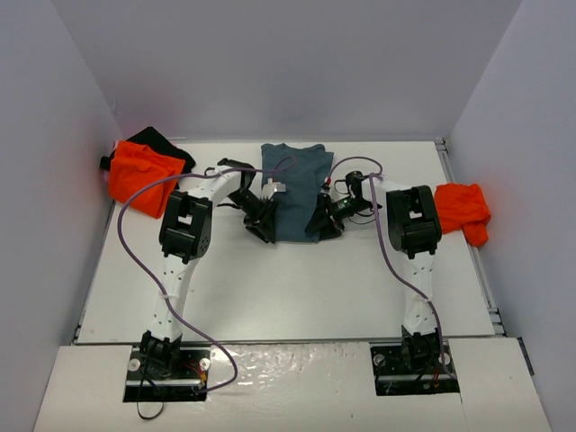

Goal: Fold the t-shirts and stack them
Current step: Grab one side of the 2/3 rectangular tshirt with both arms

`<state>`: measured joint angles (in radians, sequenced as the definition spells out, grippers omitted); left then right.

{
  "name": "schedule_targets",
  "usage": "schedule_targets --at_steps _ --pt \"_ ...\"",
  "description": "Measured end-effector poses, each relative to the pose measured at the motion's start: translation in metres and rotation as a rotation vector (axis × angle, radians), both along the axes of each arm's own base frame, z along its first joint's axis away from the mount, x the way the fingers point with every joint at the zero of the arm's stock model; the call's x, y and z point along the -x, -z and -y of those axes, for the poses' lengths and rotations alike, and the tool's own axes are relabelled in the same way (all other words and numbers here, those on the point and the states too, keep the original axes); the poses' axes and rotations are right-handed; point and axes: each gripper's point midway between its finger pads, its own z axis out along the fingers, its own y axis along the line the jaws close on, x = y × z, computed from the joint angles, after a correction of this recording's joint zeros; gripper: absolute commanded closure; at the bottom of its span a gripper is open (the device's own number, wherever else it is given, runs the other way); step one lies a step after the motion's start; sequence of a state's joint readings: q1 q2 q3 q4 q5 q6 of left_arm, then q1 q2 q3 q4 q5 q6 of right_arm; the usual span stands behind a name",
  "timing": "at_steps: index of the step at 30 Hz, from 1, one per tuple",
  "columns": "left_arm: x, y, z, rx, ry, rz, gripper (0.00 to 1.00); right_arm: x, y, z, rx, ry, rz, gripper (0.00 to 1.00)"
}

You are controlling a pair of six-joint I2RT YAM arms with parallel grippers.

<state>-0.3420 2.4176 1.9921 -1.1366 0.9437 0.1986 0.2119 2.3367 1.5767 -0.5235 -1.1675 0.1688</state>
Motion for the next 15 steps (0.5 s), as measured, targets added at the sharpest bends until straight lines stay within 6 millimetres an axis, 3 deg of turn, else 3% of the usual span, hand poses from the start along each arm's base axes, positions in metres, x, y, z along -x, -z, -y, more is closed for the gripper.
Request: schedule_targets --at_steps 5,9,12,15 --pt "-0.002 -0.003 0.000 0.002 0.004 0.010 0.65 0.006 0.000 -0.003 -0.007 -0.008 -0.002 0.50" --pt "-0.003 -0.004 0.000 0.003 0.005 0.013 0.66 0.008 0.001 0.000 -0.011 -0.004 0.004 0.68" --pt "-0.002 -0.004 0.000 0.003 0.007 0.013 0.66 0.013 0.010 0.011 0.024 0.006 0.011 0.84" --pt "-0.002 -0.004 0.000 0.005 0.007 0.014 0.66 0.017 0.015 0.026 0.024 0.021 0.012 0.94"
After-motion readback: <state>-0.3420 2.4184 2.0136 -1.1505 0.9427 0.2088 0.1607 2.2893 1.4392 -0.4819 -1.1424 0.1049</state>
